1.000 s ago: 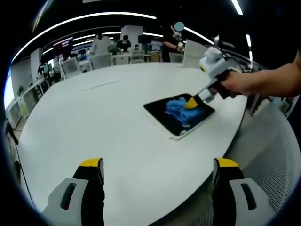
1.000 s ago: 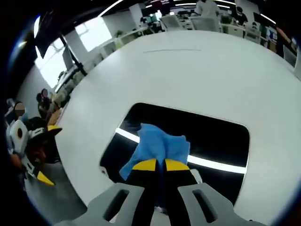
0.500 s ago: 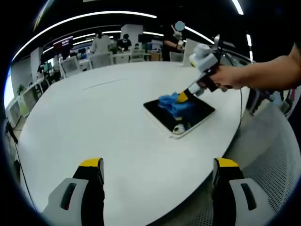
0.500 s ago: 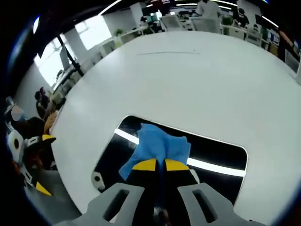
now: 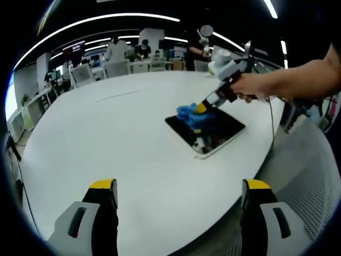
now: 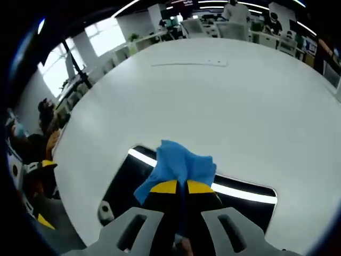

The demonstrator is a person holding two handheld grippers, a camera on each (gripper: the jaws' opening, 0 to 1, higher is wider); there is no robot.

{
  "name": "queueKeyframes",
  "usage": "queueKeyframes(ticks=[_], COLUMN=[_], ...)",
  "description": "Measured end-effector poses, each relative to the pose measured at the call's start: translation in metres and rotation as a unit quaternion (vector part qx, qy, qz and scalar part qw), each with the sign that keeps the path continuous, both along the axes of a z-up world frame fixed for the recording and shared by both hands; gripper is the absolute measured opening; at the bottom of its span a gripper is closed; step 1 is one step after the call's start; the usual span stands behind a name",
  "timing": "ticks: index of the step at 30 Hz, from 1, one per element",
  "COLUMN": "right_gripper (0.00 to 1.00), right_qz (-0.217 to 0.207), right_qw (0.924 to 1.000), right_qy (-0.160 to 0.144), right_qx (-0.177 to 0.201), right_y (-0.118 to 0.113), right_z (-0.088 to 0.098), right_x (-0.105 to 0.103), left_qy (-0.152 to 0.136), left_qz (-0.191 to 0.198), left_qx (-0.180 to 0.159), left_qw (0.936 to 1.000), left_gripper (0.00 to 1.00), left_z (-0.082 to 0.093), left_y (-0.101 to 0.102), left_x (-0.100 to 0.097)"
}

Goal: Wipe the mirror surface with the cleaning cloth until all visible marks leave the cleaned area.

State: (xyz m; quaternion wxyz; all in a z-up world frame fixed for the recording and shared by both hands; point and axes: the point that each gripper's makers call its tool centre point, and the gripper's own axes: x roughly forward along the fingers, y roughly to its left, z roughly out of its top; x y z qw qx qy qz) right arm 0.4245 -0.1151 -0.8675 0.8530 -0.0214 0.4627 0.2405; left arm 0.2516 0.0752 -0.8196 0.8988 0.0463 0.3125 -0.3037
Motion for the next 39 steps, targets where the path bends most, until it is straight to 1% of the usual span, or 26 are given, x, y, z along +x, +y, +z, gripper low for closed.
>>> queueKeyframes(ticks=[3,6,8,14,15,16,19,31,39], right_gripper=[0.00,0.00,0.00,0.00,0.00,0.00,0.00,0.00,0.00], right_qz=[-0.012,-0.020,-0.026,-0.035,-0.033,-0.026,-0.023,-0.015,-0.009], right_qw=[0.9999,0.9997,0.9995,0.9991,0.9992,0.9995,0.9994,0.9995,0.9996], right_qy=[0.000,-0.004,0.001,0.002,-0.001,-0.010,-0.020,-0.020,-0.021], right_qx=[0.007,0.013,0.018,0.025,0.022,0.016,0.013,0.020,0.016], right_y=[-0.001,-0.001,-0.001,0.000,0.000,0.000,0.001,0.000,-0.002], right_z=[0.000,0.000,0.000,0.000,0.000,0.000,0.000,0.001,0.001], right_x=[0.005,0.010,0.012,0.014,0.014,0.014,0.015,0.015,0.014], left_qy=[-0.002,-0.005,-0.004,-0.005,-0.005,-0.004,-0.004,-0.005,-0.005], left_qz=[0.000,-0.004,-0.001,-0.003,-0.003,-0.002,0.000,0.002,0.010], left_qx=[-0.003,0.000,-0.003,-0.002,-0.002,0.000,-0.001,0.002,0.004], left_qw=[1.0000,1.0000,1.0000,1.0000,1.0000,1.0000,1.0000,1.0000,0.9999], left_gripper=[0.97,0.97,0.97,0.97,0.97,0.97,0.97,0.97,0.97], left_z=[0.001,0.001,0.002,0.002,0.002,0.002,0.001,0.001,0.001], left_y=[0.000,-0.001,0.000,0.000,-0.001,0.000,0.001,0.002,0.004], left_x=[0.000,0.000,0.000,0.000,0.000,0.000,0.000,0.001,0.002])
